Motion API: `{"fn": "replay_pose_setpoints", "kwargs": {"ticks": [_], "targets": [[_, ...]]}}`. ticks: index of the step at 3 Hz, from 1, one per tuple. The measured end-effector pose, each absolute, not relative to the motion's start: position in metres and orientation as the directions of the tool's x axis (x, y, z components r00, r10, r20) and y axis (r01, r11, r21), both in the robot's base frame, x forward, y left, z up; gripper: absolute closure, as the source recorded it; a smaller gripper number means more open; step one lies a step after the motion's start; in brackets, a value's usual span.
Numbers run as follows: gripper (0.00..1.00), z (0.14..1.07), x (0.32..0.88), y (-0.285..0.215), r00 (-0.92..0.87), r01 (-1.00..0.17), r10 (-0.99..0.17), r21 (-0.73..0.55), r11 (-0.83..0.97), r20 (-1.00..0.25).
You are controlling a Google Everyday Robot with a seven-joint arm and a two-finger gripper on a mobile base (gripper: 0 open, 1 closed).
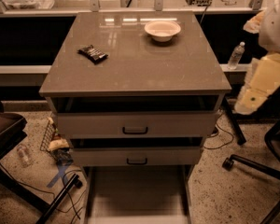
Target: Place rxbar chocolate into bottom drawer
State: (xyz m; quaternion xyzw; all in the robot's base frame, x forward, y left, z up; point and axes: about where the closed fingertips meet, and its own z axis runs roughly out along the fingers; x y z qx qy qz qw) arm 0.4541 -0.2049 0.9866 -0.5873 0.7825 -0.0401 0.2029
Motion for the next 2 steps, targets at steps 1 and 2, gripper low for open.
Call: {"fn": "replay_pose_setpoints", "kwargs": {"ticks": [1, 2], "targets": [[0.00, 0.987, 0.483, -0.190, -0.248, -0.864, -0.891, -0.329, 0.381, -0.380], [0.00, 0.982, 0.521, -0.177, -0.288, -0.803, -0.794, -0.316, 0.505, -0.536]]}}
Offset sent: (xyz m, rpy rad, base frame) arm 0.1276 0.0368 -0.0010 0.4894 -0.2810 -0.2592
